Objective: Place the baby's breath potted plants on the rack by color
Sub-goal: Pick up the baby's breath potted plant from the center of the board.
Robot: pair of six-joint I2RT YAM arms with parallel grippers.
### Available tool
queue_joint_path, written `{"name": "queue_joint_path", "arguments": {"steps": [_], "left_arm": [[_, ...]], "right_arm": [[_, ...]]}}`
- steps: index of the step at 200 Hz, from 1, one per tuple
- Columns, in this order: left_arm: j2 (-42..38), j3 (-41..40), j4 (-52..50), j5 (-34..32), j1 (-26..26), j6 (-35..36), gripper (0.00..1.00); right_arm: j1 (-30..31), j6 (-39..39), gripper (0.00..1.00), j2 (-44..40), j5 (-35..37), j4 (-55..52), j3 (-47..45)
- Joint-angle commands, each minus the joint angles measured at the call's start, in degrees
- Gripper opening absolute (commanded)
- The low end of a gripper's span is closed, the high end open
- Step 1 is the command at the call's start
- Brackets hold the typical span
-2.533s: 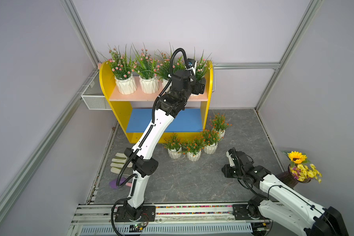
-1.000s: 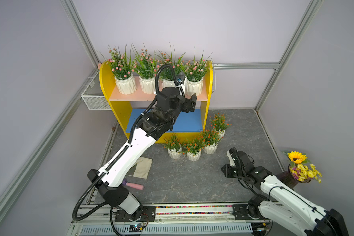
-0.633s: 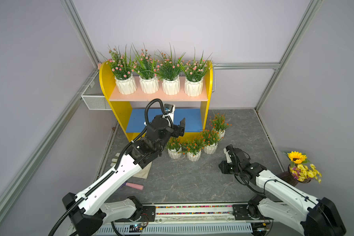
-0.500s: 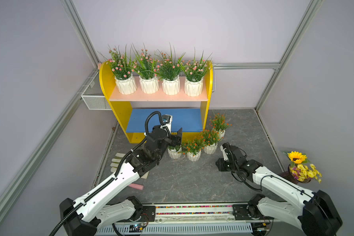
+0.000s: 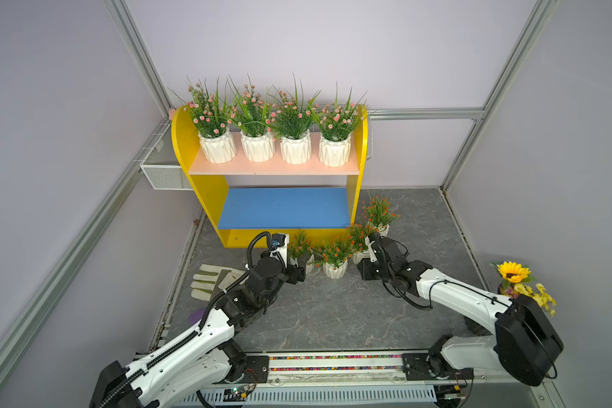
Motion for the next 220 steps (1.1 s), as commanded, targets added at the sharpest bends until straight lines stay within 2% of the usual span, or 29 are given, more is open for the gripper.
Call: {"name": "queue_joint_path", "arguments": {"steps": [1,38,132,220], "left_arm": [[-2.97,-2.74,1.94,1.65,-0.26,-2.66,0.90],[-6.71,-5.93,2.36,2.05,-0.25,-3.70,0.91],[-9.07,-4.90,-1.77,0.82,-0.27,-3.18,0.90],[-11.94,-5.72,-3.66,0.47,-0.26,-3.58,0.90]], "right_arm": [[0.91,0.25,0.30,1.73,0.98,2.12,2.32],[1.93,-0.02,0.30,5.09,1.99,3.00,4.95],[3.69,-0.90,0.30,12.63,3.81,2.11,11.98],[4.71,-0.25,0.29,15.73,7.77,-0.15,13.26]]}}
